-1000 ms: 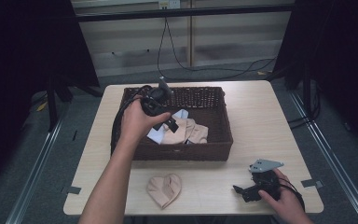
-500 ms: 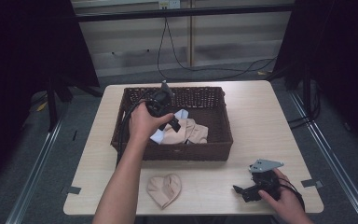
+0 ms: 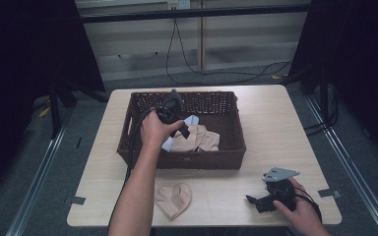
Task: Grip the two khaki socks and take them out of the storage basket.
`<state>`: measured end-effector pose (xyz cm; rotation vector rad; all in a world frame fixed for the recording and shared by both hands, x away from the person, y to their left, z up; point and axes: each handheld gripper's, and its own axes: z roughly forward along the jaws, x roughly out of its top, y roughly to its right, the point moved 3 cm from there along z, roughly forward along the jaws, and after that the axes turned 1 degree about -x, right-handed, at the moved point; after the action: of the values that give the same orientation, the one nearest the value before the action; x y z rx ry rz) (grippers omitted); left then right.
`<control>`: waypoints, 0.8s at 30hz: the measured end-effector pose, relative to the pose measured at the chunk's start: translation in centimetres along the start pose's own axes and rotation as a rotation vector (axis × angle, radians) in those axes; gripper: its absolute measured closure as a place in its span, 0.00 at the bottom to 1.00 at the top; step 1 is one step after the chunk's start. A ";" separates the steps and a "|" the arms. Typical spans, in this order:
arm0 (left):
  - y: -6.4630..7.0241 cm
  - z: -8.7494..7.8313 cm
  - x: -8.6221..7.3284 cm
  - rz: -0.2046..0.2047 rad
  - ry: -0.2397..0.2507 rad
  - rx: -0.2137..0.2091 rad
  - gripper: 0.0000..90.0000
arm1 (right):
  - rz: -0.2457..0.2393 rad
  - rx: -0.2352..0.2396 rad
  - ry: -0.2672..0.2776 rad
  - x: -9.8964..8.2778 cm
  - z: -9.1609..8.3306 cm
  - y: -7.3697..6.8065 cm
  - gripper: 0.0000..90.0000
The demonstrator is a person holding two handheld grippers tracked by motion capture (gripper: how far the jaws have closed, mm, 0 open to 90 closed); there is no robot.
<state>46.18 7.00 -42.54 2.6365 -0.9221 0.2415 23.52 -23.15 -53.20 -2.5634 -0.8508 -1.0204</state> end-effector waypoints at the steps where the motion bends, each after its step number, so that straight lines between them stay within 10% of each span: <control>1: -0.1 0.1 0.1 -0.005 -0.003 0.003 0.29 | 0.000 0.000 0.000 0.0 0.0 0.0 0.00; 24: -2.1 2.9 1.0 -0.049 -0.025 0.034 0.42 | 0.000 0.000 0.000 0.0 0.0 0.0 0.00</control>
<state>48.45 6.90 -45.52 2.6957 -0.8678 0.2150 23.53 -23.16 -53.20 -2.5635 -0.8505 -1.0202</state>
